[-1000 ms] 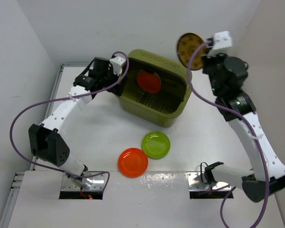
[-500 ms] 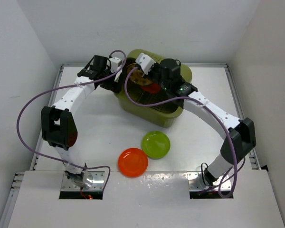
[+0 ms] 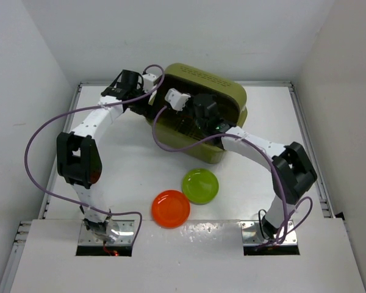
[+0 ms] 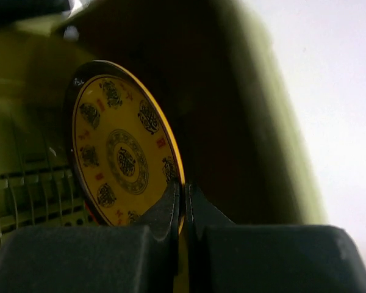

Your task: Load the plates into the dish rack

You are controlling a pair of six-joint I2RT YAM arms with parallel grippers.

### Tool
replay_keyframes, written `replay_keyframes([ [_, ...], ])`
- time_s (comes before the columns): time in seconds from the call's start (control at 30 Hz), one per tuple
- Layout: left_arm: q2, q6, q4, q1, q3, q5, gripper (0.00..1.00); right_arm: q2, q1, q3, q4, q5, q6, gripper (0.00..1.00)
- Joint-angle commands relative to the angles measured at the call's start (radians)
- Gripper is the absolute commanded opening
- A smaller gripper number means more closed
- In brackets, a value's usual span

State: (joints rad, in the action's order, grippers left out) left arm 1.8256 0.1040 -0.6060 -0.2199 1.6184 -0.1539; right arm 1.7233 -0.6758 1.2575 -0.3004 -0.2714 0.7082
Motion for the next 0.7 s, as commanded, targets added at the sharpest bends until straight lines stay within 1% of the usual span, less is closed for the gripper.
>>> replay_keyframes([
  [0.0,0.000,0.071,-0.020,0.022,0.046,-0.027,0.98,0.018,-0.025,-0.058,-0.233,-0.115,0.008,0.00],
  [0.1,0.000,0.143,-0.029,0.022,0.037,-0.027,0.98,0.039,-0.025,-0.110,-0.314,-0.152,-0.042,0.00],
  [0.17,-0.009,0.167,-0.038,0.031,0.037,-0.050,0.98,0.065,-0.022,-0.107,-0.336,-0.141,-0.032,0.00],
  [0.27,-0.009,0.168,-0.049,0.054,0.037,-0.096,0.98,0.082,-0.013,-0.078,-0.333,-0.128,-0.047,0.00],
  [0.33,0.000,0.168,-0.060,0.065,0.037,-0.116,0.98,0.088,-0.008,-0.069,-0.306,-0.135,-0.093,0.00],
  [0.47,0.000,0.168,-0.069,0.074,0.037,-0.154,0.98,0.090,-0.007,-0.082,-0.333,-0.213,-0.139,0.00],
  [0.53,0.000,0.178,-0.078,0.074,0.028,-0.168,0.98,0.090,-0.007,-0.093,-0.364,-0.233,-0.125,0.00],
  [0.6,0.000,0.188,-0.078,0.074,0.028,-0.177,0.98,0.096,-0.004,-0.101,-0.391,-0.230,-0.124,0.00],
  [0.67,0.000,0.207,-0.087,0.074,0.028,-0.187,0.98,0.094,-0.001,-0.093,-0.376,-0.201,-0.141,0.00],
])
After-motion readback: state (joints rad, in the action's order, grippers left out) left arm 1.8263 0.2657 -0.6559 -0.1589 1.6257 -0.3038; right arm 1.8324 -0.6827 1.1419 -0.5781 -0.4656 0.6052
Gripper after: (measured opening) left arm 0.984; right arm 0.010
